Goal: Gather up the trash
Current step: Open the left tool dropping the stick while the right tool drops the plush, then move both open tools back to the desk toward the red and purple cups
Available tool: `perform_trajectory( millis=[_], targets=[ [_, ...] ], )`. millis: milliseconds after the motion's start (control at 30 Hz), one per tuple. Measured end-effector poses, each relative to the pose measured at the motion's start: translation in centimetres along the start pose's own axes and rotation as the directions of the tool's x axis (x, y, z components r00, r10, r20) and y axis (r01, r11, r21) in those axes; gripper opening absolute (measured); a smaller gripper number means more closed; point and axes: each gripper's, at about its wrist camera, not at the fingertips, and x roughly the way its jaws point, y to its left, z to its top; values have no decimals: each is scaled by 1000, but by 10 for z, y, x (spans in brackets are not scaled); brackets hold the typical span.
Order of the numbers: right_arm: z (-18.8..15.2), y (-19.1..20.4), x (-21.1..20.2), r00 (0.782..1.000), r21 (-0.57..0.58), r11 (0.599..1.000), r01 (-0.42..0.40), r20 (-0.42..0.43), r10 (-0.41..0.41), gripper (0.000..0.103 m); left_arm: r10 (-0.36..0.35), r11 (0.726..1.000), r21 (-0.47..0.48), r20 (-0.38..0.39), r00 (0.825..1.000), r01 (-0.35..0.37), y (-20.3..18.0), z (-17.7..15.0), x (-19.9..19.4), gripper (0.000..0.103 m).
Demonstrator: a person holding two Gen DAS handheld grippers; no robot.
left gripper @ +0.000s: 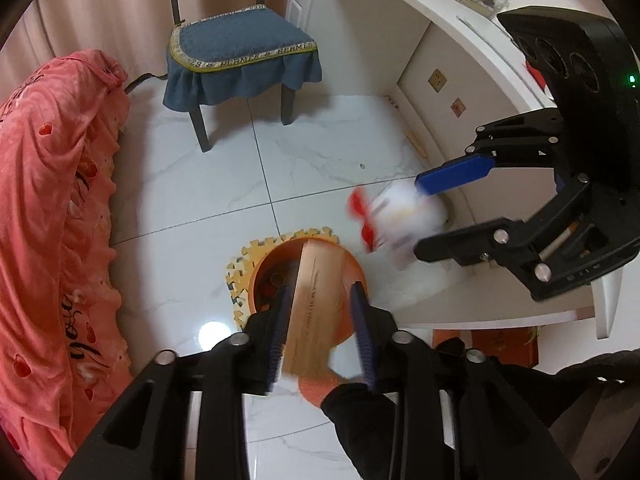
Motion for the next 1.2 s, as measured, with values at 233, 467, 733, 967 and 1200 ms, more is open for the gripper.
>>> perform_trajectory(
  millis=[233,467,733,967,1200],
  targets=[
    [-3,-1,-5,1000,10,1000,-6,4,6,58,-5,1000,11,-1,1000,5,-3,4,-2,45],
    [-7,-2,-25,1000,13,1000,2,27,-3,58,13,1000,17,6,1000,-13,-7,8,-9,55],
    [-13,-1,-66,994,43,999,26,104,-30,71,61,997,50,56,997,-63,-28,16,-36,72],
    [-23,6,-115,985,61,998,33,169,-43,77,80,994,65,127,989,-89,-56,22,-70,76],
    [-46,15,-165,970,79,996,44,236,-62,77,98,988,104,165,981,-116,-88,27,-92,76]
  ],
)
